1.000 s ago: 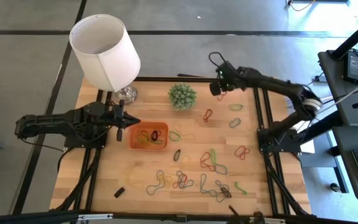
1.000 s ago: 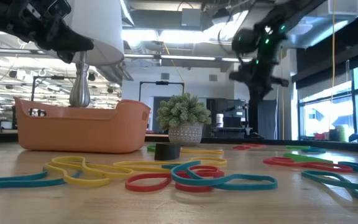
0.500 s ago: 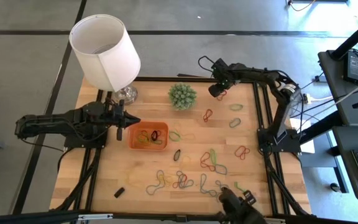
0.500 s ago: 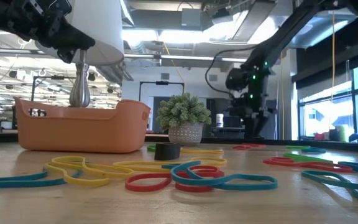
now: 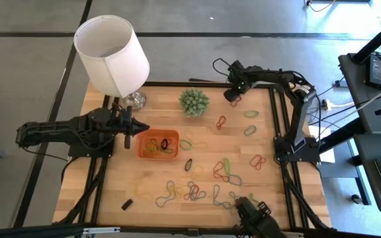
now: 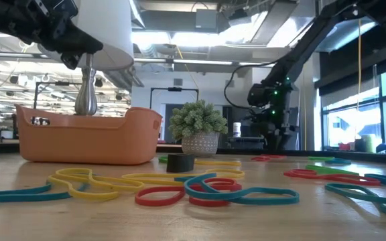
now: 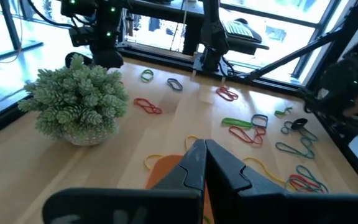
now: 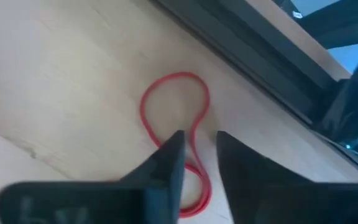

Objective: Pick and place rubber bands into bin
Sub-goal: Put the red rubber band into the orange bin

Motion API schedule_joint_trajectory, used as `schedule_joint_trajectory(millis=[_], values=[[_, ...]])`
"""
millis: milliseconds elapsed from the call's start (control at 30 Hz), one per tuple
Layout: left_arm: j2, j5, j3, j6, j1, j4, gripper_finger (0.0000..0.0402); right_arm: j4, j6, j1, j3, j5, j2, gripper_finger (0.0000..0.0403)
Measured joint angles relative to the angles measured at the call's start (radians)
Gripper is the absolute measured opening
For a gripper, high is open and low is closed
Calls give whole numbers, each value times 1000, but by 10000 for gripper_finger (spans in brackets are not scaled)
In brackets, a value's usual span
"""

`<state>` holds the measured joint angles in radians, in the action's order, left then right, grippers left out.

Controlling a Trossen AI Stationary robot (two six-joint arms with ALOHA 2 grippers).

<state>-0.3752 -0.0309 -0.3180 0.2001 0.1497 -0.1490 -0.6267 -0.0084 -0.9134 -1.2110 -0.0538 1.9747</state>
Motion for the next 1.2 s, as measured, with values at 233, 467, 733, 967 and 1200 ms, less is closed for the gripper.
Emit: schedule_joint_trajectory(millis=[233, 467, 733, 967, 1200], values=[[0, 13, 0, -1, 0, -25, 3, 6, -3, 48, 4, -25, -1, 8], [0, 13, 0, -3, 0, -41, 2, -130, 81, 57, 20, -4, -107, 2], [0, 12, 0, -79, 0, -41, 1, -264, 279, 163, 11, -95, -394, 1], [0, 22, 0, -183, 0, -43, 3, -294, 519, 417, 10, -171, -589, 0], [0, 24, 0, -208, 0, -42, 3, -157, 746, 741, 10, -281, -606, 0]])
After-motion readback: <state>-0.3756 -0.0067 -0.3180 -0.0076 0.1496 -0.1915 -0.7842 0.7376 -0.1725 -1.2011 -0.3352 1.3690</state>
